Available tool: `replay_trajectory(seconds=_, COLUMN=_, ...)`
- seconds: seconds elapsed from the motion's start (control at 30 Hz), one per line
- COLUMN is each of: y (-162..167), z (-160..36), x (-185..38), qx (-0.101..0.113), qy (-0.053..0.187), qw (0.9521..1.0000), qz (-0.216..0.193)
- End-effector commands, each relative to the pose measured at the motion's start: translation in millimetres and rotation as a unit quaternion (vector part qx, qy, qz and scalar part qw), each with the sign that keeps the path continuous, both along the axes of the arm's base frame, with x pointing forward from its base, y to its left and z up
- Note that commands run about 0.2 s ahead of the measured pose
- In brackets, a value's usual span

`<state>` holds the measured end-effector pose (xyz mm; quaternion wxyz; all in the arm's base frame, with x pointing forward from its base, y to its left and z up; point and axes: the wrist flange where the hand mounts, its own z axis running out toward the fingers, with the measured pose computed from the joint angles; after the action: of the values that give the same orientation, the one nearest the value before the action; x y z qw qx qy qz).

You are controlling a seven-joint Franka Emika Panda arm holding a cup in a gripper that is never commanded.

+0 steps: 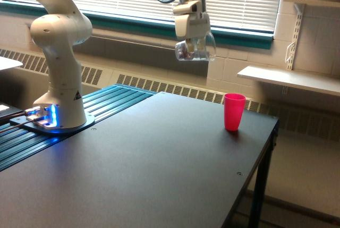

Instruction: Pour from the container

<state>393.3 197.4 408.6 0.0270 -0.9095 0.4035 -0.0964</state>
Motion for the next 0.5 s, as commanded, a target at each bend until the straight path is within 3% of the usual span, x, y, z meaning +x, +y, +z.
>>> replay_trajectory(seconds=0.03, y=11, z=-19.1, x=0, qx=0.009, qy=0.022, qw=0.9986, qz=-0.047)
replay_trajectory(seconds=0.17, y=15, z=-26.2, x=5, qx=0.019, qy=0.032, qw=0.9971, qz=-0.067)
replay_trajectory(seconds=0.27, y=21, z=-34.6, x=7, qx=-0.011, qy=0.037, qw=0.9979, qz=-0.052)
replay_trajectory(seconds=0.37, y=29, z=-37.1, x=15, qx=0.007, qy=0.035, qw=0.9973, qz=-0.065)
replay_trajectory(seconds=0.5, y=36, z=-40.3, x=21, qx=0.001, qy=0.036, qw=0.9971, qz=-0.068)
